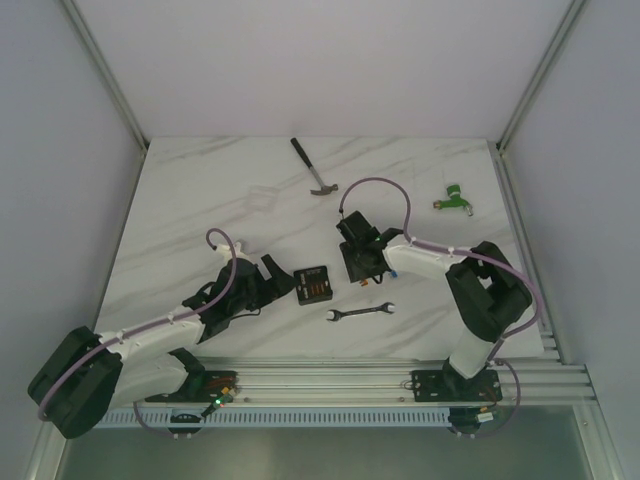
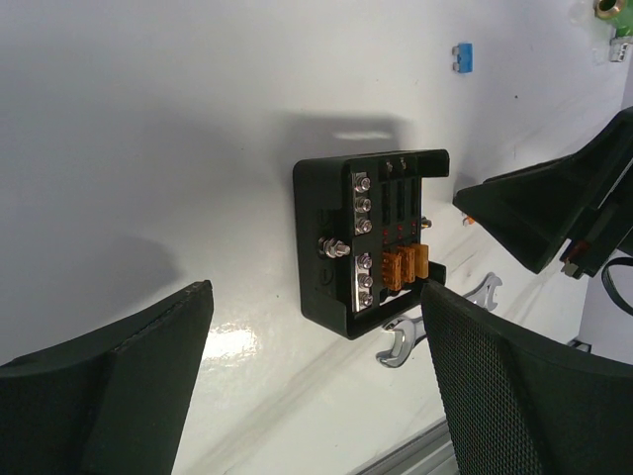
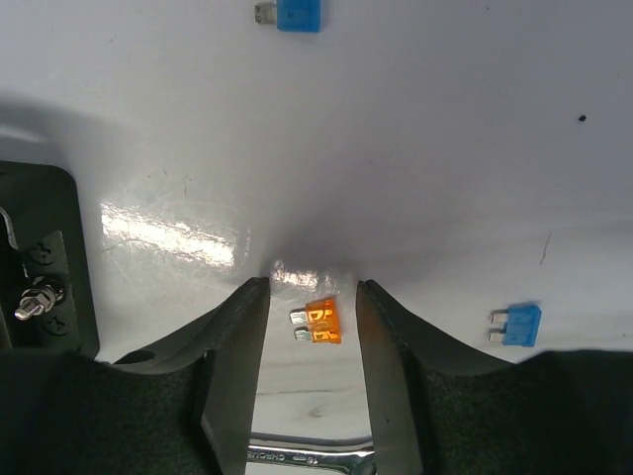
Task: Snap on the fuse box
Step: Pick up the fuse from the center of the board.
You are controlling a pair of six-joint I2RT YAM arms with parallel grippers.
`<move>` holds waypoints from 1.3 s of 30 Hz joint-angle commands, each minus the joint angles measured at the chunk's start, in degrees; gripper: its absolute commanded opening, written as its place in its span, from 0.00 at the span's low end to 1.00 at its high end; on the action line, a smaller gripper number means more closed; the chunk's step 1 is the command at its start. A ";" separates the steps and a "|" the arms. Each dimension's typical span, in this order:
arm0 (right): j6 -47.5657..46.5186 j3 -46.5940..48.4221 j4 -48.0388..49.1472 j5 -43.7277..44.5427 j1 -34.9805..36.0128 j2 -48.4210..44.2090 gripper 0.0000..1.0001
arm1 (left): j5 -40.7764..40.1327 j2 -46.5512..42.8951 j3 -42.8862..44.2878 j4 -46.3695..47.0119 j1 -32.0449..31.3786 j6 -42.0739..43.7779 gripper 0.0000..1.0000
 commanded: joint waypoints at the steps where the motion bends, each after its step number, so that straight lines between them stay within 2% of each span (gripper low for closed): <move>1: 1.01 0.56 -3.58 4.04 1.27 1.43 0.48 | -0.78 -0.30 -0.36 -0.69 -0.01 0.26 0.95; 7: 3.09 -2.06 -5.74 6.21 1.39 0.96 0.49 | -0.44 0.18 -0.27 -0.64 -0.02 0.22 0.95; 16: 6.19 -7.20 -8.42 6.64 1.34 -6.28 0.51 | -0.61 0.01 -0.17 -0.65 -0.01 0.27 0.95; 24: 10.26 -3.04 -5.21 4.27 1.35 -6.85 0.58 | -0.61 -0.17 -0.17 -0.72 -0.03 0.19 0.96; 28: 17.31 -0.05 -5.47 5.80 1.33 -5.10 0.58 | -0.79 -0.33 -0.21 -0.68 -0.01 0.17 0.96; 31: 21.55 0.24 -5.36 7.60 1.51 -4.28 0.57 | -1.02 0.11 0.02 -0.70 -0.03 0.20 0.96; 34: 24.58 0.37 -6.59 8.90 1.45 -3.54 0.51 | -0.88 0.73 0.21 -0.66 -0.06 0.26 0.96; 39: 27.11 -0.31 -6.88 8.71 1.47 -2.62 0.50 | -1.12 1.37 0.29 -0.56 -0.03 0.29 0.96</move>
